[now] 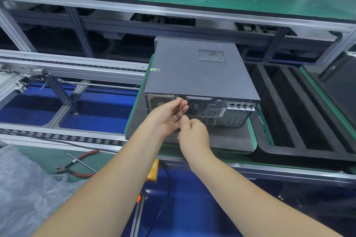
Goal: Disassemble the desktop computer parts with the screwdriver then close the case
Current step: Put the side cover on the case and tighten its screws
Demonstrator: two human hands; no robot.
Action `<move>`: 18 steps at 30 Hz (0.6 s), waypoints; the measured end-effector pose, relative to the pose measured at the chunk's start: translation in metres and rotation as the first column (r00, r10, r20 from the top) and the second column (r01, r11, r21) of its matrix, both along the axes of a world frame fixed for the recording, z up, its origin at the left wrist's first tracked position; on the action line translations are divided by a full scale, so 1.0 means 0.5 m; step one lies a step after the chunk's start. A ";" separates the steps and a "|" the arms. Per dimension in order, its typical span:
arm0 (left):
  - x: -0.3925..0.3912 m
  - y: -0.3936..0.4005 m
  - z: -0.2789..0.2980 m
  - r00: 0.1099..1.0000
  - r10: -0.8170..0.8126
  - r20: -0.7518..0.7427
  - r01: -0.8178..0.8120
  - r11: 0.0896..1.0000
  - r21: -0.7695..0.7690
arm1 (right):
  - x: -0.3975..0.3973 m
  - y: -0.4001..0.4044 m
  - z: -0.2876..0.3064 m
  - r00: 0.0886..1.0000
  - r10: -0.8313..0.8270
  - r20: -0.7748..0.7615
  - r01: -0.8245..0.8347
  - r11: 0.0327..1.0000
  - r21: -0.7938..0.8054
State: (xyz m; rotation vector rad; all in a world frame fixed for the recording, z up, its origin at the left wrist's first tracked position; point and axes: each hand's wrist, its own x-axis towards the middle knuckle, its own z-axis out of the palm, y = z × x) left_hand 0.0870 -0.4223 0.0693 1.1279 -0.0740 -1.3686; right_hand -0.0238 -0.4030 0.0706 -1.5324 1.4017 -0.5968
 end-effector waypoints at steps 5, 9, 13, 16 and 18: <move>0.002 -0.017 0.013 0.995 0.064 -0.072 -0.060 0.997 0.049 | 0.005 0.001 0.003 1.000 -0.005 0.016 0.005 1.000 0.020; -0.003 -0.027 0.022 0.992 0.090 -0.088 -0.081 0.991 0.103 | 0.003 -0.001 0.002 1.000 -0.002 0.021 0.001 1.000 0.025; -0.009 -0.034 0.023 0.986 0.128 -0.106 -0.113 0.985 0.134 | 0.004 -0.003 0.001 1.000 0.003 0.027 -0.004 1.000 0.021; -0.013 -0.038 0.021 0.980 0.154 -0.122 -0.138 0.981 0.133 | 0.004 -0.005 0.000 1.000 0.004 0.031 -0.004 1.000 0.005; -0.013 -0.040 0.020 0.979 0.166 -0.122 -0.149 0.979 0.136 | 0.005 -0.006 0.000 1.000 -0.001 0.022 0.001 1.000 0.000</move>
